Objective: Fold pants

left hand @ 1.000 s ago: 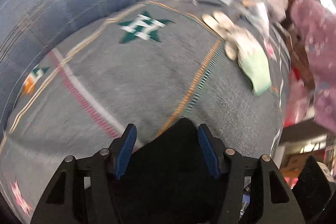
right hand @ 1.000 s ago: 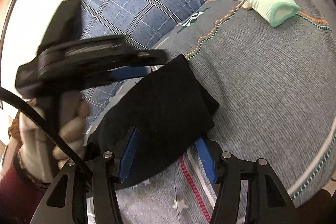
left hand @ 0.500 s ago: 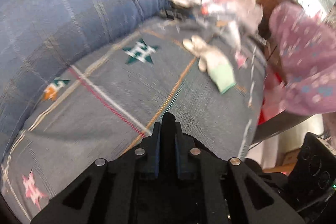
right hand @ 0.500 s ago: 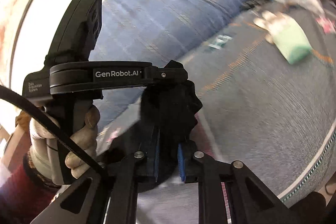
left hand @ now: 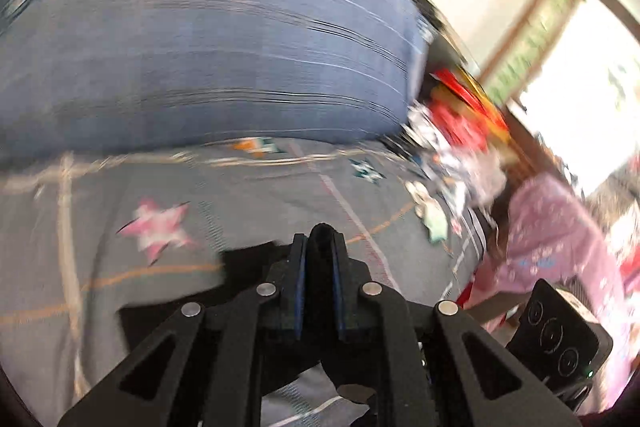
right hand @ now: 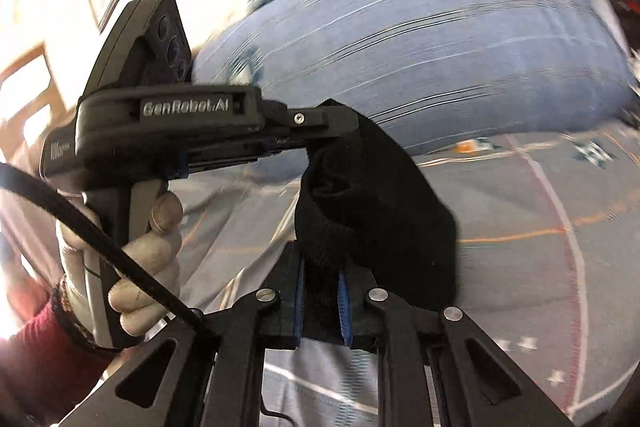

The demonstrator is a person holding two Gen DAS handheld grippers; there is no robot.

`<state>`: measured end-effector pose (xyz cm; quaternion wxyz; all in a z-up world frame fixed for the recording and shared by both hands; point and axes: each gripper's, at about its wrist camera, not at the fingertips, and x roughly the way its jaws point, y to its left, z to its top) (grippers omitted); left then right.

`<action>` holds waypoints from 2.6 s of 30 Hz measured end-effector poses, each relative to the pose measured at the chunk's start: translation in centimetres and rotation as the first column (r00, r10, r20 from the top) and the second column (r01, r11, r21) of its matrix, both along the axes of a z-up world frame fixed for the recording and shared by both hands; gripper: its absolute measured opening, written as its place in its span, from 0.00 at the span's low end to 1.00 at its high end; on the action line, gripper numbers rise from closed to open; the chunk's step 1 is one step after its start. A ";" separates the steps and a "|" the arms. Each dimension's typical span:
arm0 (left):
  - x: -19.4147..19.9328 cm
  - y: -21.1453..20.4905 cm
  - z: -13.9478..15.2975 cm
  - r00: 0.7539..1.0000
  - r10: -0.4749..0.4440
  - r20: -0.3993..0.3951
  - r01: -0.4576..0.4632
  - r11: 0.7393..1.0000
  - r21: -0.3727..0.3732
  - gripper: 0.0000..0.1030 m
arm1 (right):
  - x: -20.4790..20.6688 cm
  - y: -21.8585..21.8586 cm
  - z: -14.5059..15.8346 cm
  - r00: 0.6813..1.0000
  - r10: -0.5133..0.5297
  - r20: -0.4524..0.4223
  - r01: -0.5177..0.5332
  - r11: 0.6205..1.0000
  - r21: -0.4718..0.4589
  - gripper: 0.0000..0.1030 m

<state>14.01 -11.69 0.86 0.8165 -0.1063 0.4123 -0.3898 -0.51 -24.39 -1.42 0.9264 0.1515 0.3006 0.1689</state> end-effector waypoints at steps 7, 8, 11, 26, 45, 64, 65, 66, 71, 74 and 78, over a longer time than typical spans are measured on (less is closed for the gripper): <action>1.1 9.2 -5.9 0.978 0.154 -0.144 -0.169 0.981 -0.097 0.10 | 3.3 7.9 -3.1 0.989 0.114 -0.096 -0.124 0.986 -0.110 0.13; 1.4 10.4 -7.1 0.970 0.174 -0.170 -0.194 0.975 -0.107 0.10 | 3.8 8.8 -3.7 0.986 0.124 -0.112 -0.137 0.983 -0.120 0.13; 2.2 12.6 -9.8 0.951 0.212 -0.226 -0.244 0.962 -0.120 0.10 | 5.5 10.9 -5.4 0.977 0.146 -0.153 -0.170 0.973 -0.159 0.13; 1.5 18.6 -11.0 0.892 0.374 -0.254 -0.393 0.919 -0.026 0.28 | 4.3 14.6 -7.5 0.944 0.278 -0.176 -0.314 0.919 -0.237 0.62; 2.9 10.1 -13.2 0.899 0.329 -0.290 -0.353 0.935 -0.035 0.46 | 11.8 -1.8 -8.0 0.972 -0.042 -0.232 0.044 0.999 0.001 0.62; -2.0 8.6 -13.7 0.931 0.350 -0.105 -0.324 0.924 0.206 0.70 | 3.7 0.4 -8.7 0.982 -0.134 -0.134 0.102 0.969 -0.224 0.75; -1.9 8.9 -13.9 0.928 0.352 -0.122 -0.326 0.925 0.195 0.70 | 3.9 0.6 -9.5 0.979 -0.135 -0.153 0.096 0.967 -0.237 0.77; -1.8 9.3 -13.8 0.923 0.357 -0.144 -0.331 0.926 0.180 0.70 | 4.1 0.8 -9.8 0.979 -0.135 -0.152 0.094 0.964 -0.250 0.79; -4.6 10.4 -10.7 0.917 0.397 -0.029 -0.382 0.898 0.219 0.70 | 2.5 -0.3 -7.4 0.985 -0.133 -0.106 0.118 0.984 -0.136 0.81; -7.8 11.2 -8.0 0.885 0.450 0.117 -0.465 0.846 0.260 0.70 | 0.2 -1.2 -6.1 0.979 -0.192 -0.068 0.185 0.979 -0.091 0.81; -11.4 10.7 -5.8 0.794 0.519 0.317 -0.605 0.724 0.331 0.79 | -2.7 -1.2 -6.1 0.960 -0.272 -0.066 0.265 0.959 -0.096 0.81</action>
